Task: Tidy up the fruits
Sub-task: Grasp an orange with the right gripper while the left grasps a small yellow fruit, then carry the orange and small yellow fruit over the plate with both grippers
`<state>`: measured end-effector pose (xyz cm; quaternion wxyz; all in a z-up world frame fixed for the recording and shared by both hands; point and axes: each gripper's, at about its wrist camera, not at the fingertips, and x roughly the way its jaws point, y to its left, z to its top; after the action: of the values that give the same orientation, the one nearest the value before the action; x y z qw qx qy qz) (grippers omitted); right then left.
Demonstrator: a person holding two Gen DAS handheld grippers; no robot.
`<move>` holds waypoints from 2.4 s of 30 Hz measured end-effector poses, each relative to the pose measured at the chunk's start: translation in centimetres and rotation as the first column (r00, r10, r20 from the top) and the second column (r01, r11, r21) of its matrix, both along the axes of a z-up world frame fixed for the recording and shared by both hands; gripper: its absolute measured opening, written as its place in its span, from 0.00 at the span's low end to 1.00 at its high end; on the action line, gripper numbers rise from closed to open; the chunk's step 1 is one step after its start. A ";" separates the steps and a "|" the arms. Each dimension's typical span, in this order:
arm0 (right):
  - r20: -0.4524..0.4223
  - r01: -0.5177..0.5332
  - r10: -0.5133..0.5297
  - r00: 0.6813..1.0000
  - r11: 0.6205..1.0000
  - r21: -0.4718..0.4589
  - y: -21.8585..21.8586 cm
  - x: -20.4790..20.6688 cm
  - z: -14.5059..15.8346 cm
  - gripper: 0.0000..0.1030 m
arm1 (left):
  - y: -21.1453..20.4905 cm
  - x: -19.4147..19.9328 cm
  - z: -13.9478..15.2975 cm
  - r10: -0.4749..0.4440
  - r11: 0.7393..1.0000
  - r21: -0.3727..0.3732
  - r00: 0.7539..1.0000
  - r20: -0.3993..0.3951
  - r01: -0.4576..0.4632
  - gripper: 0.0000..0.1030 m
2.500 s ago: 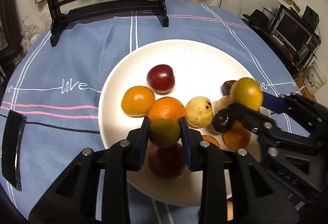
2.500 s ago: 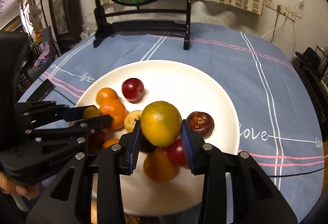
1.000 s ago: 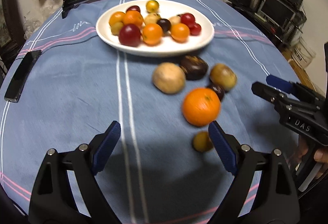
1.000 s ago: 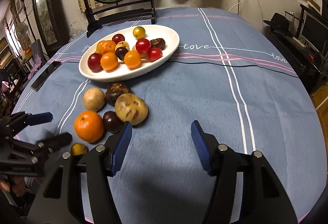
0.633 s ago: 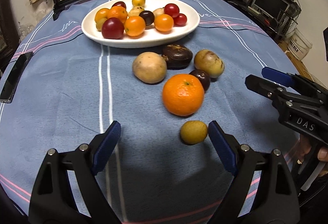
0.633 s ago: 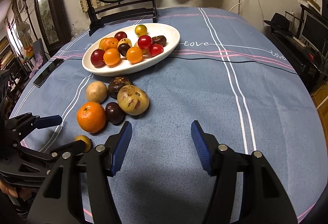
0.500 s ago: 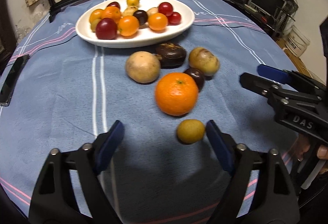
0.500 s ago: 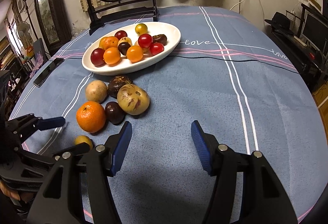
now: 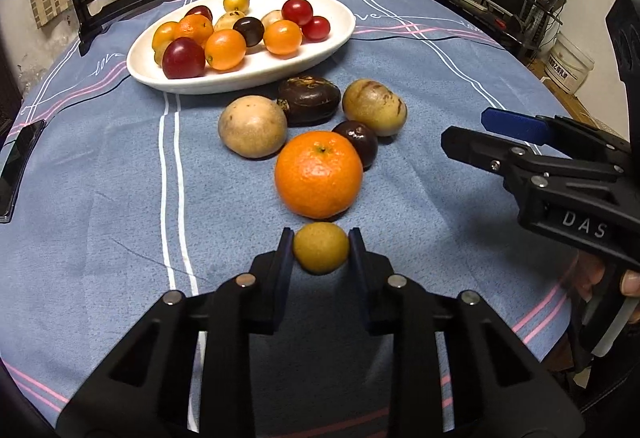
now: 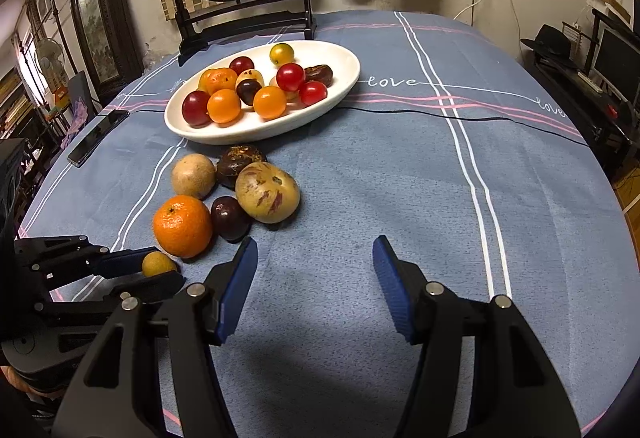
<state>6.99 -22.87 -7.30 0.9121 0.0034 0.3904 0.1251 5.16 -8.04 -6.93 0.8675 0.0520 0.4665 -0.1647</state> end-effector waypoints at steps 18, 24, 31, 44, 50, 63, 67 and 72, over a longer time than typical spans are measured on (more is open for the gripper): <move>-0.051 -0.185 0.184 0.982 0.982 -0.021 5.6 -0.5 -0.6 0.59 | 4.2 0.6 0.0 0.071 0.997 -0.037 0.997 0.009 -0.070 0.27; -0.084 -0.246 0.244 0.966 0.969 -0.023 8.5 0.1 -1.2 0.59 | 6.9 1.1 0.1 0.119 0.991 -0.062 0.993 0.016 -0.118 0.27; -0.115 -0.210 0.205 0.972 0.977 -0.028 10.0 1.8 -1.9 0.51 | 9.3 1.4 0.1 0.164 0.983 -0.088 0.986 0.009 -0.162 0.27; -0.093 -0.178 0.181 0.979 0.983 0.039 8.6 1.5 -1.4 0.43 | 8.8 1.5 0.5 0.158 0.985 -0.079 0.987 0.015 -0.156 0.27; -0.027 -0.181 0.184 0.983 0.981 0.074 6.8 0.6 0.9 0.43 | 8.2 2.1 2.0 0.133 0.988 -0.078 0.990 0.039 -0.130 0.27; 0.113 -0.161 0.158 0.981 0.987 0.020 5.1 7.1 6.3 0.43 | 5.6 11.1 7.9 0.123 0.989 -0.102 0.983 0.134 -0.110 0.27; 0.106 -0.153 0.153 0.983 0.988 -0.008 6.0 10.8 6.1 0.43 | 5.5 15.3 7.5 0.163 0.983 -0.099 0.980 0.114 -0.152 0.27; 0.078 -0.159 0.161 0.984 0.987 -0.037 7.2 15.0 4.8 0.43 | 5.6 18.6 5.9 0.190 0.980 -0.071 0.978 0.081 -0.184 0.27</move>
<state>22.03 -15.66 -2.46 0.9141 -0.0469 0.3540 0.1920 23.77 -2.42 -1.07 0.9000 -0.0124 0.4254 -0.0947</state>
